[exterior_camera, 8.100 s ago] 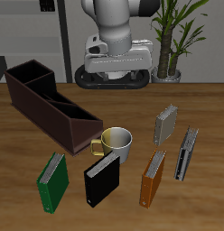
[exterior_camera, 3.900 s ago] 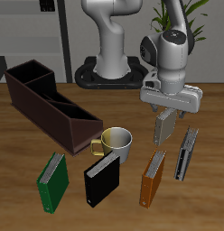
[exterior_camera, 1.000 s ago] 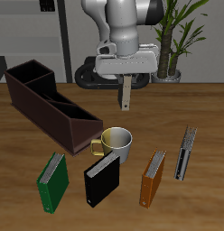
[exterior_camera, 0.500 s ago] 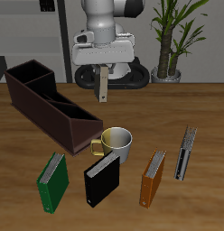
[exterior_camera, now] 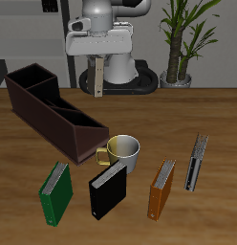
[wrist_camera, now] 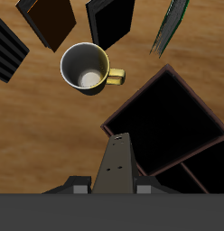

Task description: Place the yellow book into the right desk caddy's back compartment

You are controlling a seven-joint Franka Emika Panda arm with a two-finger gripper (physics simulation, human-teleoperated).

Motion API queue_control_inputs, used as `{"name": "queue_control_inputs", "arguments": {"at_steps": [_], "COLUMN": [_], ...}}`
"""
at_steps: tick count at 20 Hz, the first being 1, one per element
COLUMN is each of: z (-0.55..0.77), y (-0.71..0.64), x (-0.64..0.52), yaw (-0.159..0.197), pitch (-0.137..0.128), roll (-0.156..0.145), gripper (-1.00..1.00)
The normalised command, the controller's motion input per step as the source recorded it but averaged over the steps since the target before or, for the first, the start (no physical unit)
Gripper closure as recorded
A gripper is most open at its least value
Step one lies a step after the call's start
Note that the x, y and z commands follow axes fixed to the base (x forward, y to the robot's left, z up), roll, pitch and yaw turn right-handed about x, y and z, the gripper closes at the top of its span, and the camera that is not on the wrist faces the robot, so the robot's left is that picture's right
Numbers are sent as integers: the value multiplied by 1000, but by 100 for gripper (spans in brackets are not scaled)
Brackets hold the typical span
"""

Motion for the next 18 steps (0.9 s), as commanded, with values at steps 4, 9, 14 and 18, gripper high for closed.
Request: {"name": "queue_control_inputs", "arguments": {"at_steps": [4, 9, 14, 18], "z": [270, 140, 116, -140], "y": [-263, -271, -375, -275], "x": [-142, -114, -85, -124], "yaw": [158, 104, 131, 229], "pitch": [-30, 0, 33, 32], "roll": [-29, -19, -7, 41], "gripper": [100, 100, 100, 100]}}
